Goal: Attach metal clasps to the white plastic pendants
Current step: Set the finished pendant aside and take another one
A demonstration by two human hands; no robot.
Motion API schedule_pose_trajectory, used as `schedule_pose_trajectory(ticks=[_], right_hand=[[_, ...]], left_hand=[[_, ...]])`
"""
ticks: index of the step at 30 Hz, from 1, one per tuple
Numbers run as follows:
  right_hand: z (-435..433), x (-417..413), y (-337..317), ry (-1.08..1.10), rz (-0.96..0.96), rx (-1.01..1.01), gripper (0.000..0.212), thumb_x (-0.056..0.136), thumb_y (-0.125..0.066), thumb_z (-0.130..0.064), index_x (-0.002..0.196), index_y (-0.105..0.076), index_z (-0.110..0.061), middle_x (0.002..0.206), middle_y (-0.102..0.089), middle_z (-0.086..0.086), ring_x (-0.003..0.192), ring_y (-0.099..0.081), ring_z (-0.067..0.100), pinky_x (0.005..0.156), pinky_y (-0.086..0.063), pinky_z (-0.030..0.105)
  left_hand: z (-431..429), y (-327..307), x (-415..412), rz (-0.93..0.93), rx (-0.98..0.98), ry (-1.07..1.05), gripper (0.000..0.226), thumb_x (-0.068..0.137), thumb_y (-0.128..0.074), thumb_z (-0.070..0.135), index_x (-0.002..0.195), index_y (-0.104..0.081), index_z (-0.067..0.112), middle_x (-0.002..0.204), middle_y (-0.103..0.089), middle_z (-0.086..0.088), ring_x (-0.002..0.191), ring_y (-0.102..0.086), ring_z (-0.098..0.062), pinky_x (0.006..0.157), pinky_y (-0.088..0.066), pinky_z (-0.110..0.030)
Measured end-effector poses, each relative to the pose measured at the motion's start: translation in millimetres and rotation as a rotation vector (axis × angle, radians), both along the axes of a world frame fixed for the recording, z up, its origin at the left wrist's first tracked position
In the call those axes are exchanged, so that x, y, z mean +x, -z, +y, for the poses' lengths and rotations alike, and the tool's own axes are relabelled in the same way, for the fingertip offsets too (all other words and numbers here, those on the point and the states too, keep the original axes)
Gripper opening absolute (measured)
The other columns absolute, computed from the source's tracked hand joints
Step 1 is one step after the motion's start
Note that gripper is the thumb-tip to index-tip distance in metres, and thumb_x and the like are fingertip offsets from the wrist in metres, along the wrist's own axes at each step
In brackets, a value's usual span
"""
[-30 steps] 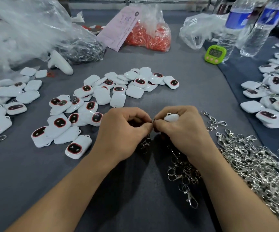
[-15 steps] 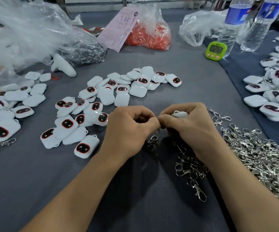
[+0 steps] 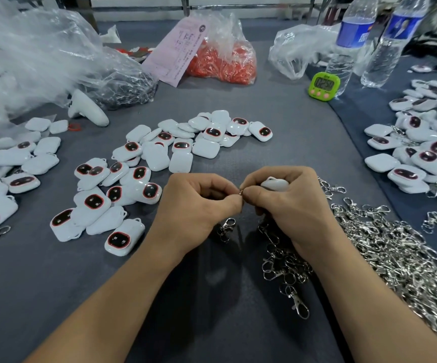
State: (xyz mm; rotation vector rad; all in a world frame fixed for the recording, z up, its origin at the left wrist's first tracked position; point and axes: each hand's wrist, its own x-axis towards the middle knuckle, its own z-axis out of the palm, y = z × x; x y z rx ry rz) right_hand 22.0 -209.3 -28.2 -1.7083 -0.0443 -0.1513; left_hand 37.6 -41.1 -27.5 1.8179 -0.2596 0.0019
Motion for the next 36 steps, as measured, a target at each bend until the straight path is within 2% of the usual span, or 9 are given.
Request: schedule_pose_trajectory(ticks=[4, 12, 17, 21, 25, 28, 31, 33, 36], right_hand=[[-0.6, -0.8, -2.0, -0.035, -0.008, 0.0, 0.018, 0.078, -0.079, -0.003, 0.072, -0.079, -0.019, 0.06, -0.068, -0.002, 0.053, -0.057, 0.009, 0.05, -0.046, 0.019], [4.0, -2.7, -2.8, -0.007, 0.011, -0.03, 0.018, 0.081, -0.079, -0.004, 0.073, -0.08, -0.02, 0.06, -0.069, 0.0, 0.052, -0.057, 0.01, 0.051, -0.047, 0.02], [8.4, -4.8, -5.6, 0.001, -0.049, 0.016, 0.02, 0.08, -0.078, 0.003, 0.071, -0.078, -0.015, 0.057, -0.065, 0.0, 0.052, -0.054, 0.011, 0.05, -0.046, 0.022], [10.8, -7.0, -6.4, 0.029, -0.099, 0.007, 0.021, 0.079, -0.077, 0.005, 0.071, -0.078, -0.015, 0.061, -0.067, 0.009, 0.054, -0.054, 0.013, 0.051, -0.046, 0.026], [12.1, -7.7, -6.7, 0.035, -0.121, -0.001, 0.021, 0.078, -0.077, 0.001, 0.072, -0.079, -0.019, 0.062, -0.069, 0.005, 0.054, -0.056, 0.012, 0.052, -0.047, 0.026], [12.7, -4.2, -1.1, 0.117, 0.013, 0.001, 0.017, 0.079, -0.078, -0.007, 0.082, -0.08, -0.023, 0.064, -0.071, 0.005, 0.053, -0.057, 0.014, 0.052, -0.047, 0.028], [9.0, -0.3, 2.7, 0.131, 0.156, 0.015, 0.044, 0.075, -0.067, -0.004, 0.109, -0.064, -0.033, 0.075, -0.075, 0.004, 0.052, -0.06, 0.01, 0.05, -0.046, 0.025], [5.8, 0.5, 2.7, 0.112, 0.186, 0.014, 0.048, 0.074, -0.057, 0.001, 0.108, -0.049, -0.031, 0.084, -0.077, -0.003, 0.053, -0.062, 0.008, 0.048, -0.046, 0.024], [5.9, -0.2, 4.6, 0.1, 0.165, -0.098, 0.036, 0.078, -0.053, 0.002, 0.094, -0.05, -0.03, 0.092, -0.075, -0.011, 0.065, -0.068, 0.013, 0.055, -0.054, 0.033]], left_hand=[[3.9, -4.0, 2.8, 0.08, -0.081, 0.058, 0.008, 0.066, -0.077, 0.017, 0.073, -0.079, 0.015, 0.07, -0.074, -0.01, 0.064, -0.066, -0.018, 0.065, -0.053, -0.031], [3.3, -5.4, 0.8, 0.077, -0.052, 0.052, 0.016, 0.074, -0.077, 0.001, 0.069, -0.078, 0.016, 0.064, -0.072, -0.006, 0.058, -0.061, -0.012, 0.059, -0.05, -0.024], [-1.3, -7.5, -1.5, 0.107, -0.112, 0.034, 0.008, 0.064, -0.067, 0.01, 0.066, -0.075, 0.01, 0.063, -0.066, -0.013, 0.062, -0.055, -0.015, 0.064, -0.043, -0.031], [-3.3, -4.9, -0.6, 0.134, -0.151, 0.016, 0.009, 0.063, -0.063, 0.01, 0.06, -0.07, 0.006, 0.057, -0.06, -0.004, 0.059, -0.052, -0.012, 0.06, -0.044, -0.023], [-5.9, -4.7, -0.7, 0.133, -0.191, -0.016, 0.009, 0.062, -0.061, 0.007, 0.059, -0.066, 0.001, 0.055, -0.056, -0.004, 0.056, -0.049, -0.01, 0.055, -0.042, -0.018], [-0.3, -4.3, -2.2, -0.092, 0.055, -0.157, 0.004, 0.065, -0.069, 0.018, 0.063, -0.072, 0.016, 0.054, -0.063, 0.004, 0.051, -0.051, -0.005, 0.052, -0.042, -0.017], [16.1, -4.3, -0.7, -0.432, 0.541, -0.29, 0.006, 0.069, -0.073, 0.023, 0.065, -0.068, 0.022, 0.057, -0.062, 0.009, 0.057, -0.056, -0.008, 0.058, -0.046, -0.025], [19.6, -3.3, 0.5, -0.499, 0.745, -0.288, 0.012, 0.07, -0.076, 0.021, 0.063, -0.066, 0.021, 0.056, -0.059, 0.007, 0.06, -0.052, -0.017, 0.062, -0.042, -0.03], [11.0, -2.0, -1.0, -0.518, 0.911, -0.216, 0.011, 0.069, -0.081, 0.023, 0.065, -0.07, 0.023, 0.06, -0.061, 0.005, 0.064, -0.048, -0.02, 0.066, -0.028, -0.026]])
